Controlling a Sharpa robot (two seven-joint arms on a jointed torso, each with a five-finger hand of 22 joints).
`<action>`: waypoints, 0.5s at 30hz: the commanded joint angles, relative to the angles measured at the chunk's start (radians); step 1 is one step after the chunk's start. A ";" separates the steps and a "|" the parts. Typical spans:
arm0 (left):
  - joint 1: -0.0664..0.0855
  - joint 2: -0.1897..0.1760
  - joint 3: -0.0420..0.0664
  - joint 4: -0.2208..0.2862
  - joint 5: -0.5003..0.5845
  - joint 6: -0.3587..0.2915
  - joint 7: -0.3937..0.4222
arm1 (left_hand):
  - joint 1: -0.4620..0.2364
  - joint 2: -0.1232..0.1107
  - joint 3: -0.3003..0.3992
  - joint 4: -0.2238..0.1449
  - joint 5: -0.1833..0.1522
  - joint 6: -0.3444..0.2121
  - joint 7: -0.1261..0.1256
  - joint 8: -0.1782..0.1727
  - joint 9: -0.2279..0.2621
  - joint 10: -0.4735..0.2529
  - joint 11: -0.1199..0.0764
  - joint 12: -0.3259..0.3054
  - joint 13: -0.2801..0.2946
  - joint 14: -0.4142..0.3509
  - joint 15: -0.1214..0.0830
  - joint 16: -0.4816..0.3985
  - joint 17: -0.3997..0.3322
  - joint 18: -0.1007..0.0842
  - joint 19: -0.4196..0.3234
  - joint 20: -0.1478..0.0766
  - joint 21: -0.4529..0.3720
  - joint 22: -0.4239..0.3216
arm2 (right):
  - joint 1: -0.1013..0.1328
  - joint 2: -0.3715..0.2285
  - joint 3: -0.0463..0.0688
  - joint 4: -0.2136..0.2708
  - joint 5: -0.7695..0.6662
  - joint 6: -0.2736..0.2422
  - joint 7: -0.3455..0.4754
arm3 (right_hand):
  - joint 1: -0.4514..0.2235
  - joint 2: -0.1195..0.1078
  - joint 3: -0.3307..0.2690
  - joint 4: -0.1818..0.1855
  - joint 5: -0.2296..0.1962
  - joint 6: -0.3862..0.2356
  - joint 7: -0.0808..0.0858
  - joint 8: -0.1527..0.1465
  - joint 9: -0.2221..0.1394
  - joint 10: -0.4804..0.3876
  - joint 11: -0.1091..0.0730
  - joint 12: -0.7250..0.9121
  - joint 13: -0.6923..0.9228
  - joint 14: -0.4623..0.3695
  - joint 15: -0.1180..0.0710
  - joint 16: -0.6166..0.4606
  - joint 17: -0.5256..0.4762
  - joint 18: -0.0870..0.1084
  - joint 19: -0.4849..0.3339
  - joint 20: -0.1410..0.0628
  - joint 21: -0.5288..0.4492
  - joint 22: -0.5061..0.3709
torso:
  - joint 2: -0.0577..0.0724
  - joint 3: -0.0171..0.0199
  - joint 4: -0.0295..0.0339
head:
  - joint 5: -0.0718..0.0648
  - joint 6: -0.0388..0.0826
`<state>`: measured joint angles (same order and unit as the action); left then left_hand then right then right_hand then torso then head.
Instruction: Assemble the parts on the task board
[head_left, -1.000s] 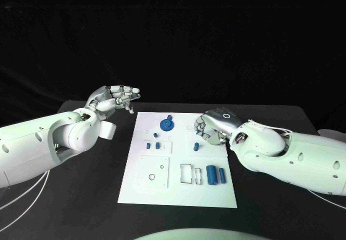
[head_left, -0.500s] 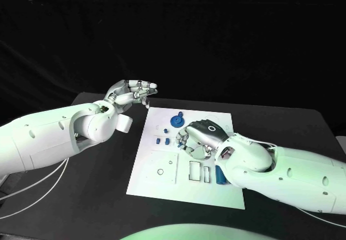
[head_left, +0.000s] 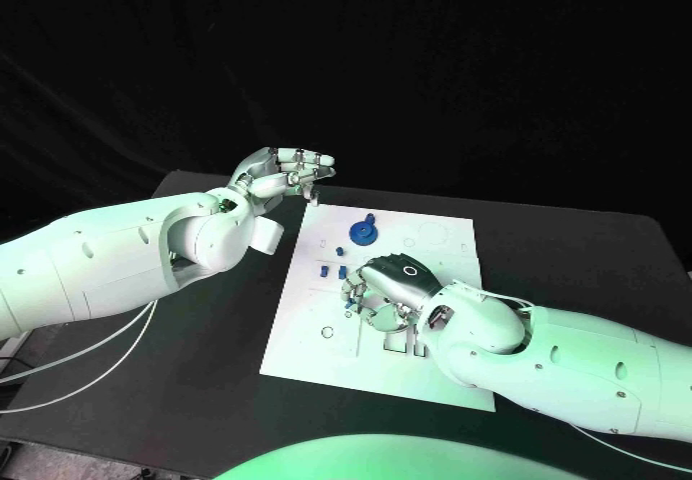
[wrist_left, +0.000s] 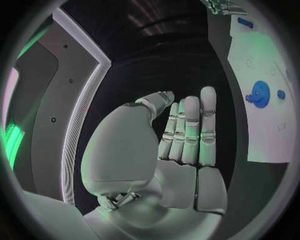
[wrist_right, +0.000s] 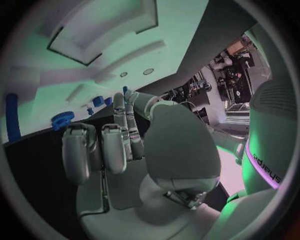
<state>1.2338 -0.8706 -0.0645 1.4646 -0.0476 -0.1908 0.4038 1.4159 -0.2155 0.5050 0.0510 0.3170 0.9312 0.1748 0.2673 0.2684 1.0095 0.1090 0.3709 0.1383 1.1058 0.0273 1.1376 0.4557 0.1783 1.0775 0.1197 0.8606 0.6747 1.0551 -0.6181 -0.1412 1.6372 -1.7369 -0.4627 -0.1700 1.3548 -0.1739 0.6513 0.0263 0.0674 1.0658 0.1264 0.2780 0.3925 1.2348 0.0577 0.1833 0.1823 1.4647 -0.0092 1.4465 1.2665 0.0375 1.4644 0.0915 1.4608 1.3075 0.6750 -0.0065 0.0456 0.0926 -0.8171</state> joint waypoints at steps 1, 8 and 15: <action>0.002 0.003 0.001 0.004 0.008 -0.002 0.009 | 0.000 0.010 0.000 -0.008 0.006 -0.007 0.002 0.007 0.001 -0.007 0.003 0.005 0.001 -0.006 0.002 0.003 -0.001 0.006 -0.004 -0.004 -0.004 -0.001 | -0.006 0.009 -0.001 -0.007 0.004 0.021 0.016 | -0.007 0.001 0.000 -0.002 -0.001 0.003 -0.001 0.003 0.002 0.004 -0.002 -0.007 0.000 0.051 -0.009 0.001 -0.001 -0.011 0.050 -0.004 -0.001 0.210 | 0.001 0.0023 -0.0013 | 0.008 -0.005; 0.002 0.004 0.001 0.004 0.008 -0.001 0.008 | 0.000 0.010 0.000 -0.008 0.006 -0.007 0.002 0.007 0.001 -0.007 0.003 0.005 0.001 -0.006 0.002 0.003 -0.001 0.006 -0.004 -0.004 -0.004 -0.001 | -0.010 0.014 -0.002 -0.016 0.001 0.041 0.015 | -0.010 0.001 0.000 -0.002 -0.001 0.001 0.000 0.002 0.002 0.003 -0.001 -0.008 -0.001 0.051 -0.009 0.001 -0.002 -0.010 0.050 -0.004 -0.002 0.210 | 0.001 0.0023 -0.0025 | 0.013 -0.012; 0.002 0.003 0.001 0.003 0.008 0.001 0.005 | 0.000 0.010 0.000 -0.008 0.006 -0.008 0.002 0.007 0.001 -0.009 0.003 0.006 0.002 -0.007 0.003 0.003 -0.002 0.006 -0.005 -0.004 -0.004 -0.001 | -0.011 0.013 -0.003 -0.022 -0.014 0.053 0.006 | -0.012 0.001 -0.001 -0.002 -0.002 -0.001 0.000 0.001 0.002 0.002 -0.001 -0.009 -0.001 0.051 -0.008 0.001 -0.002 -0.010 0.050 -0.004 -0.003 0.210 | 0.000 0.0030 -0.0023 | 0.016 -0.015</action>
<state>1.2340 -0.8692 -0.0645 1.4658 -0.0462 -0.1923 0.4038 1.4159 -0.2155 0.5050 0.0510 0.3170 0.9312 0.1748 0.2713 0.2684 1.0059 0.1127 0.3709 0.1395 1.1058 0.0273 1.1377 0.4557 0.1783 1.0774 0.1198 0.8606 0.6748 1.0449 -0.6055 -0.1436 1.6158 -1.7338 -0.4369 -0.1639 1.3536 -0.1754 0.6512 0.0263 0.0669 1.0636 0.1254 0.2769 0.3937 1.2352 0.0583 0.1793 0.1823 1.4647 -0.0092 1.4465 1.2649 0.0375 1.4644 0.0915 1.4608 1.3073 0.6755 -0.0038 0.0432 0.1076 -0.8307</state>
